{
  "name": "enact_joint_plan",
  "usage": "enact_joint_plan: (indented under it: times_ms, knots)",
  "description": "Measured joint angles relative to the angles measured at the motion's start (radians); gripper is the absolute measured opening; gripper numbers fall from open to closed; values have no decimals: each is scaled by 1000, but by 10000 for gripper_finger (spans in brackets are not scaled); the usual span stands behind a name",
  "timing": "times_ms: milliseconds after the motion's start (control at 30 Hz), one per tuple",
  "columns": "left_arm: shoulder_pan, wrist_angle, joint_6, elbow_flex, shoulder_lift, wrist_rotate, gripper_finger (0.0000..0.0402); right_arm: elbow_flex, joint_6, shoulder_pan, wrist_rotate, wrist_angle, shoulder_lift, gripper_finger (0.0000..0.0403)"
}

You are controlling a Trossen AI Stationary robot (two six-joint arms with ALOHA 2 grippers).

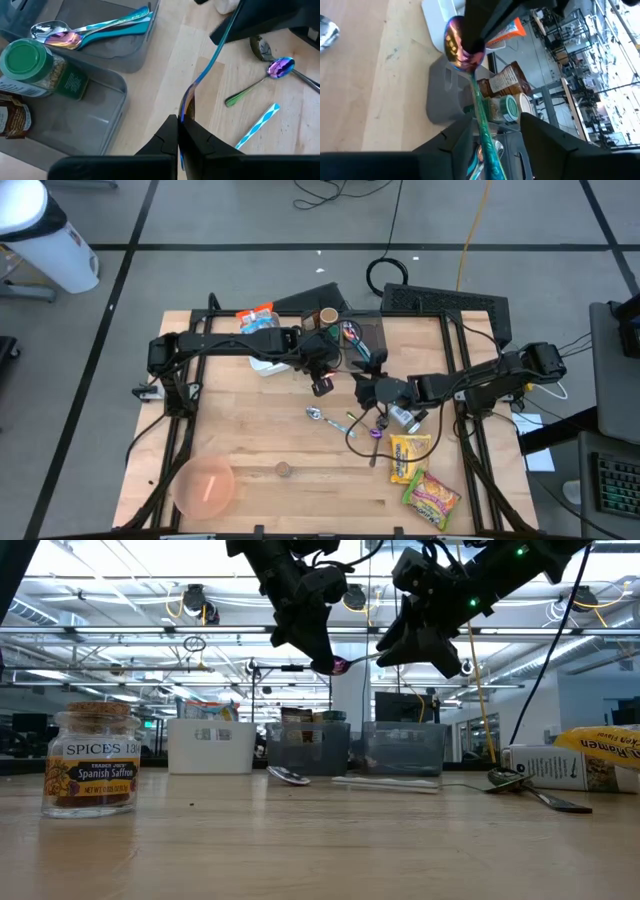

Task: Pick & Place Food Item
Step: Put the left purple spoon into the right black bin

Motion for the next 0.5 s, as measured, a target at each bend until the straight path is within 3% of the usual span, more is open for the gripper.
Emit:
enact_joint_plan:
  times_ms: [500]
  knots:
    - [1,-6,0,0,0,-18,5,-1,8,0,-9,-11,0,59]
